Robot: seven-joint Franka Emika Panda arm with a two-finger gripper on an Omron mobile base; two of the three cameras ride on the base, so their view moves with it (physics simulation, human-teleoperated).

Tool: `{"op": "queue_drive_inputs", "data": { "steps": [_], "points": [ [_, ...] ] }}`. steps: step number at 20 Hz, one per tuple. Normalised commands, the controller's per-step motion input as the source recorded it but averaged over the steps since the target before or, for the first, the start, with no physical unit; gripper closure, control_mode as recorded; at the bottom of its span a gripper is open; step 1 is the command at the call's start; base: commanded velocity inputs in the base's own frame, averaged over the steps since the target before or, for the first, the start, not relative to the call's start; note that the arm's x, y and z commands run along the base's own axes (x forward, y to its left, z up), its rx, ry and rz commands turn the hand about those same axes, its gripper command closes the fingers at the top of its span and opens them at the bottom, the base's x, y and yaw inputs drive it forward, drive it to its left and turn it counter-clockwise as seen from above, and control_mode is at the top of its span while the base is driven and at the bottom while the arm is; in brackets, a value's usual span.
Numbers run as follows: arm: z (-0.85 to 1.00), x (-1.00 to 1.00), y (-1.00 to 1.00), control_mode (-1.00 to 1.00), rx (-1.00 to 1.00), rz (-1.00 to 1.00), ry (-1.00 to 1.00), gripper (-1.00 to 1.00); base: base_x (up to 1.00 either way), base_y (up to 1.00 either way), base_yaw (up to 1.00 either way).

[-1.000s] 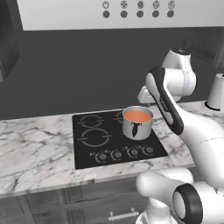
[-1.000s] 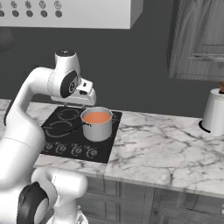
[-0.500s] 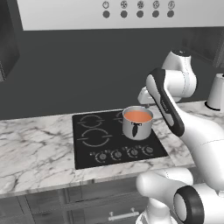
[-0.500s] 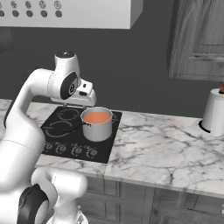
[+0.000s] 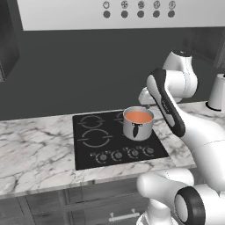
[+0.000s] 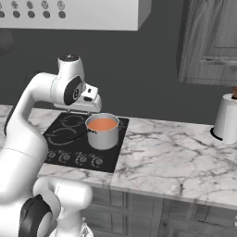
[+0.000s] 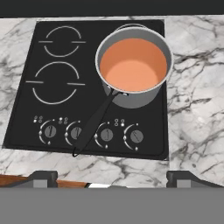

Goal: Wait until the marinara sauce is simmered to a deep red color and then turn off the stove.

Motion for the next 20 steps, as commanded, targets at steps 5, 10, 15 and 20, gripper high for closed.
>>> {"op": "queue_drive_inputs", "data": {
  "steps": [5,10,15,20],
  "points": [
    [0.0,0.0,0.0,-1.0,0.0,0.0,0.0,-1.0,0.0,0.0,0.0],
    [0.0,0.0,0.0,-1.0,0.0,0.0,0.0,-1.0,0.0,0.0,0.0],
    [0.0,0.0,0.0,-1.0,0.0,0.0,0.0,-1.0,0.0,0.0,0.0],
    [0.0,0.0,0.0,-1.0,0.0,0.0,0.0,-1.0,0.0,0.0,0.0]
  ]
}}
